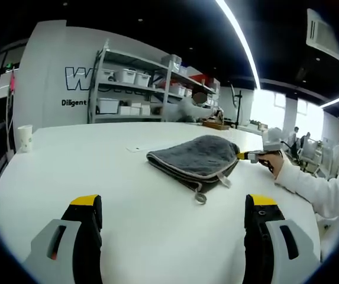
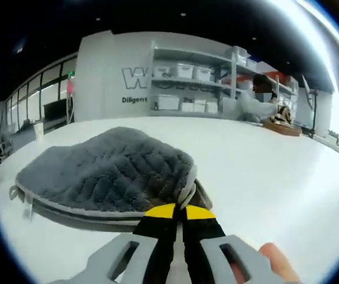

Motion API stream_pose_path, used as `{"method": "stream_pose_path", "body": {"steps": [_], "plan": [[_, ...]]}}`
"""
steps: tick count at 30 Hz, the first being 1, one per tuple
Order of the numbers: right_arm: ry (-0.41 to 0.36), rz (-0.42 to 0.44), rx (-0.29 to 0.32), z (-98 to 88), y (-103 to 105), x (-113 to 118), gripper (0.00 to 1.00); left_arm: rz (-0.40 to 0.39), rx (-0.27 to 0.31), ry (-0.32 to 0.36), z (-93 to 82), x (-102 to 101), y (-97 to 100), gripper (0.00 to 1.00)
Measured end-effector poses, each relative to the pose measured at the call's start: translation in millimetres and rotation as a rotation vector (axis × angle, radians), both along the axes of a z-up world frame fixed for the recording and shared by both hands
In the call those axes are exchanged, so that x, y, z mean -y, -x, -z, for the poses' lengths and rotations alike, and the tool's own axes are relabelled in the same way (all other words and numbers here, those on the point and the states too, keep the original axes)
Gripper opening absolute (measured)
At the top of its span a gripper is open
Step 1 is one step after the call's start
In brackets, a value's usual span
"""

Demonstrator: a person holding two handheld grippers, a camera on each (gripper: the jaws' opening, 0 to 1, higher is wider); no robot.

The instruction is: Open the folded towel by lifting each exposed corner and separating the folded layers until the towel lies flat within the target outline without major curled edges

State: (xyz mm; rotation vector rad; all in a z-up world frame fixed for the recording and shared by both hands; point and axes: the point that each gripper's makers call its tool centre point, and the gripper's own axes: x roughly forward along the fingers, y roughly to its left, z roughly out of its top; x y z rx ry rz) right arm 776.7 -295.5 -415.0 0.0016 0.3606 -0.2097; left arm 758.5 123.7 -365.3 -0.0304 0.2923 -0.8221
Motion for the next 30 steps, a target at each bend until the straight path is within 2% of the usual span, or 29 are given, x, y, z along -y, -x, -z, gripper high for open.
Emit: {"method": "stream_pose_path", "body": {"steps": [6,17,19,26,30], "plan": [[-0.041,0.012,0.019,-1.6,2.5,0.8,0.0,0.0,0.001,-0.002,-0.2,-0.9,-2.3,1.0],[-0.079,0.038,0.05,-7.6,4.8,10.2,0.14,-0.001,-0.001,0.003,-0.9,-2.1,-4.5,1.0],[-0.081,0.05,0.078,-14.1,8.2,12.0,0.18,-0.001,-0.003,0.004,-0.8,-2.4,-5.5,1.0],[-0.094,0.059,0.14,-28.5,13.1,18.2,0.19,0.002,0.001,0.008,-2.4,-2.1,-5.2,1.0],[-0.089,0.011,0.205,-42.1,15.1,8.9,0.25,0.004,0.005,0.008,-3.4,-1.1,-3.7,1.0]]}}
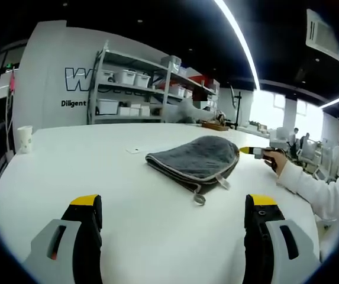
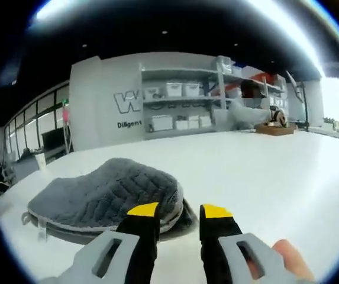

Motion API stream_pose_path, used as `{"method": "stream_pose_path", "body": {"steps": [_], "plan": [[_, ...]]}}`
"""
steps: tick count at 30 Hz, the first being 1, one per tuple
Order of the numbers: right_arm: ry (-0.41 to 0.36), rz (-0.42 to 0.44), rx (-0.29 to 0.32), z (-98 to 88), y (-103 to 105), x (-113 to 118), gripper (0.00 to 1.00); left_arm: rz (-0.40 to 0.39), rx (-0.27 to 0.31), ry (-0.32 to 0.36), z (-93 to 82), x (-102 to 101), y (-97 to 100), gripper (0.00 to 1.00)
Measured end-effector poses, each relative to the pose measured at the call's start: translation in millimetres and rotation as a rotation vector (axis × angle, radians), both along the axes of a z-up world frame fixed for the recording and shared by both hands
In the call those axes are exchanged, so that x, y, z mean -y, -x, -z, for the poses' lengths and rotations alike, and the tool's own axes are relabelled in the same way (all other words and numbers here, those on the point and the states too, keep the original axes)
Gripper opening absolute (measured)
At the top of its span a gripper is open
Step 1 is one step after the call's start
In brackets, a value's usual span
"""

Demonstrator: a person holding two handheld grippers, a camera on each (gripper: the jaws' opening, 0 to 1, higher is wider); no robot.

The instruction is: Open the folded towel by lifting each exposed corner and separating the folded layers until the towel lies flat within the target outline without major curled edges

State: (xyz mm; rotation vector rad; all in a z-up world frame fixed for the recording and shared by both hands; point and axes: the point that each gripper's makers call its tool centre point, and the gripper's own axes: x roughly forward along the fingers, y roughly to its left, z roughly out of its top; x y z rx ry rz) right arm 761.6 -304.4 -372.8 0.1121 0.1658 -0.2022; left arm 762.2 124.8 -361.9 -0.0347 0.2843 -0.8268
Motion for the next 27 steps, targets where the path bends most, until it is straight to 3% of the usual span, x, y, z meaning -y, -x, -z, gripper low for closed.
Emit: {"method": "stream_pose_path", "body": {"steps": [4,10,16,27], "plan": [[0.025,-0.05,0.046,-9.4,4.2,-14.9,0.37,0.002,0.002,-0.002,0.0,0.8,0.2,1.0],[0.11,-0.123,0.053,-13.5,6.9,-34.5,0.51,-0.001,0.001,-0.003,0.2,-0.1,-1.1,1.0],[0.123,-0.214,0.092,-20.4,9.2,-58.1,0.66,-0.003,-0.001,-0.003,0.8,-0.4,-0.5,1.0],[0.135,-0.318,0.09,-19.6,5.1,-82.6,0.91,0.007,-0.016,-0.017,7.6,4.1,-0.1,1.0]]}}
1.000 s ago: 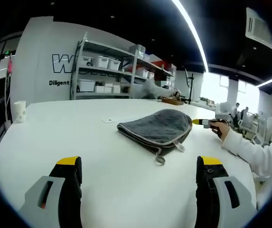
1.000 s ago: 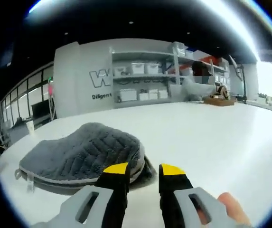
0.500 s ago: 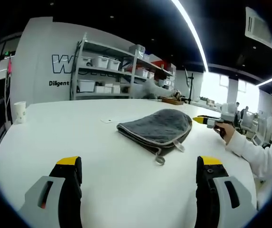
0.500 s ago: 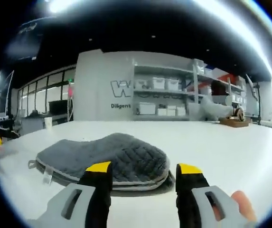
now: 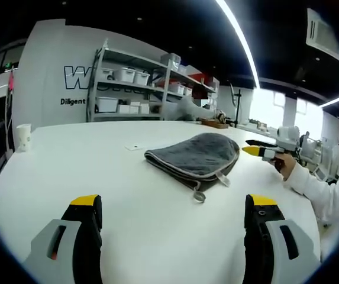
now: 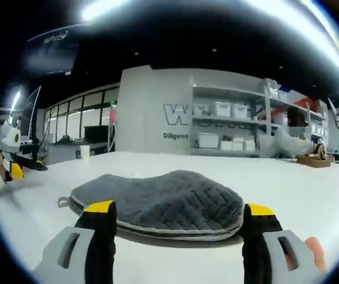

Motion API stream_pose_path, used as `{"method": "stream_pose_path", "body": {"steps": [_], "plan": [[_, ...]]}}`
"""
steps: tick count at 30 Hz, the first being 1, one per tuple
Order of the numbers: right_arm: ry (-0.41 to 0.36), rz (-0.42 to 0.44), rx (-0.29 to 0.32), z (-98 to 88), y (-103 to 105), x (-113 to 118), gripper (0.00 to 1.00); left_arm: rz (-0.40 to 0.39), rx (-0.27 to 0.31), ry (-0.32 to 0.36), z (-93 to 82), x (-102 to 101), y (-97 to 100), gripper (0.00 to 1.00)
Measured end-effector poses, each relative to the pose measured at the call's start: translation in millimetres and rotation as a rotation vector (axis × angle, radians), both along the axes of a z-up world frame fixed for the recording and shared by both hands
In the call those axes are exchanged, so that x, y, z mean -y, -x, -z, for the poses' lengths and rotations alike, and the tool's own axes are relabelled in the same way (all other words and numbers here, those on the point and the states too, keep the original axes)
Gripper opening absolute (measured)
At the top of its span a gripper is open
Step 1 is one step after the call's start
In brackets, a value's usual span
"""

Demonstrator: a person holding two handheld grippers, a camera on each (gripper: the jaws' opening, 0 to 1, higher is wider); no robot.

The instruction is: Open the folded towel by lifting each exposed corner and separating the folded layers until the towel lies flat within the target outline without major curled edges

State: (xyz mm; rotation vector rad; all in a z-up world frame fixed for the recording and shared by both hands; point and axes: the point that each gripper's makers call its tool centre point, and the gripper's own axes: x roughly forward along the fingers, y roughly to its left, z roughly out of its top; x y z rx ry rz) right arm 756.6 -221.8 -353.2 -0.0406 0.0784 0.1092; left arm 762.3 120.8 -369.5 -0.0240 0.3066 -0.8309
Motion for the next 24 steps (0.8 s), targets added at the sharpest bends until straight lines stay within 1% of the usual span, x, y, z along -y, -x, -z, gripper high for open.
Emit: {"method": "stream_pose_path", "body": {"steps": [3,5,11,15,20,24], "plan": [[0.008,-0.017,-0.01,2.1,-1.2,-4.5,0.97,0.003,0.005,-0.004,-0.5,1.4,3.3,1.0],[0.008,-0.037,-0.019,3.9,-2.0,-8.9,0.99,0.003,0.007,-0.003,-1.0,1.8,4.5,1.0],[0.035,-0.058,-0.036,7.6,-0.8,-15.5,0.99,-0.002,0.005,-0.01,0.6,0.9,4.3,1.0],[0.027,-0.075,-0.039,8.3,-1.1,-18.9,0.99,0.0,0.007,-0.009,0.0,1.2,3.6,1.0],[0.018,-0.074,-0.044,8.9,0.0,-18.9,0.99,0.004,-0.001,-0.017,2.8,1.7,0.6,1.0],[0.009,-0.074,-0.042,7.7,0.3,-18.8,0.99,0.001,-0.002,-0.016,3.9,1.8,2.9,1.0]]}}
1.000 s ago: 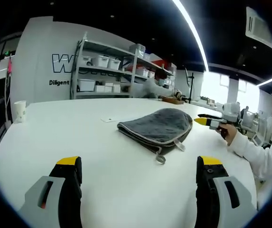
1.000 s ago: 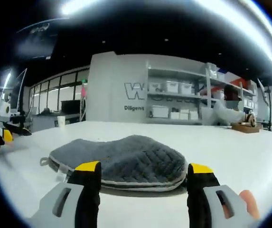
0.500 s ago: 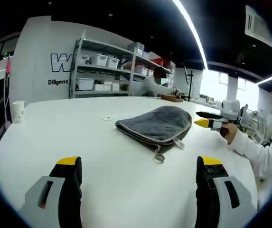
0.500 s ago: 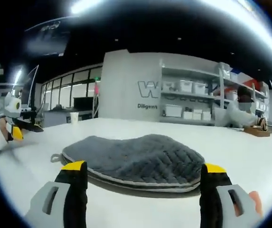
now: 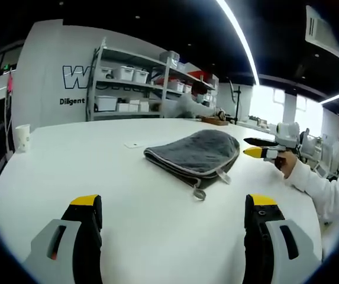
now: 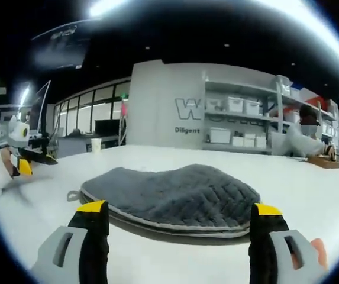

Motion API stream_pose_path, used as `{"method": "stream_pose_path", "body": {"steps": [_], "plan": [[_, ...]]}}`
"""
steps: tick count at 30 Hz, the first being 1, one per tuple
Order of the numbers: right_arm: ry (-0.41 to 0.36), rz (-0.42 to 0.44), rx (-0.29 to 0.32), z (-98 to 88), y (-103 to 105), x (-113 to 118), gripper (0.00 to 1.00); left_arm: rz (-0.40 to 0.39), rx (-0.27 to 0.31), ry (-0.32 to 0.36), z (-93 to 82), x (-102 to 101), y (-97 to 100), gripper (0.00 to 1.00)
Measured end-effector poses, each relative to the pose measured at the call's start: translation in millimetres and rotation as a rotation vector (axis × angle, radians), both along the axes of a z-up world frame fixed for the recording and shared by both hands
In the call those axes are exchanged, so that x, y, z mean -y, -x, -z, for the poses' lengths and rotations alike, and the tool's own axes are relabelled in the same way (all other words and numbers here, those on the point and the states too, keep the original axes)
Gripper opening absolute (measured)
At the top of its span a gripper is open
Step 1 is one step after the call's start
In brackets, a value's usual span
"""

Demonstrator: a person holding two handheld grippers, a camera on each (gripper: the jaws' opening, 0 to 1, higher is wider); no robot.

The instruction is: Open the folded towel by lifting each exposed corner and separating the folded layers until the towel lies flat within the target outline without major curled edges

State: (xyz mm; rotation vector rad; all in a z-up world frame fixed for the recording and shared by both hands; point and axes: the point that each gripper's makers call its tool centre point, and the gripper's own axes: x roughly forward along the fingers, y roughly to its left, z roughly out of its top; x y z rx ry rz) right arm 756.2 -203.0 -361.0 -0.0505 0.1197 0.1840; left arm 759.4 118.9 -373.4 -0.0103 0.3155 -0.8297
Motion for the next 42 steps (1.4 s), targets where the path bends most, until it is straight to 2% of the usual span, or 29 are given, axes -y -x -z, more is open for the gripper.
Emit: {"method": "stream_pose_path", "body": {"steps": [10,18,23,29,35,36,37,42], "plan": [[0.01,-0.009,-0.005,1.8,0.0,-4.4,0.99,0.012,-0.012,-0.013,5.7,4.4,0.9,1.0],[0.129,-0.036,-0.017,9.4,-0.8,-19.7,0.99,0.013,-0.005,-0.009,2.6,3.0,-2.9,1.0],[0.155,-0.062,-0.015,11.4,-0.7,-29.2,0.99,0.009,-0.008,-0.009,2.7,1.4,-5.2,1.0],[0.215,-0.124,-0.015,18.6,-1.9,-56.1,0.99,0.014,-0.007,-0.01,3.1,3.8,-1.6,1.0],[0.287,-0.186,0.016,19.0,-0.7,-89.6,0.97,0.012,-0.003,-0.003,0.7,3.1,-0.6,1.0],[0.343,-0.198,0.051,15.6,-1.4,-101.8,0.96,0.013,-0.003,0.0,0.0,3.1,0.0,1.0],[0.363,-0.196,0.056,15.9,-1.7,-106.8,0.94,0.013,-0.003,0.001,-0.3,3.1,0.7,1.0],[0.389,-0.218,0.042,22.3,-6.4,-131.8,0.89,0.018,-0.001,0.002,-1.3,4.1,-0.6,1.0]]}}
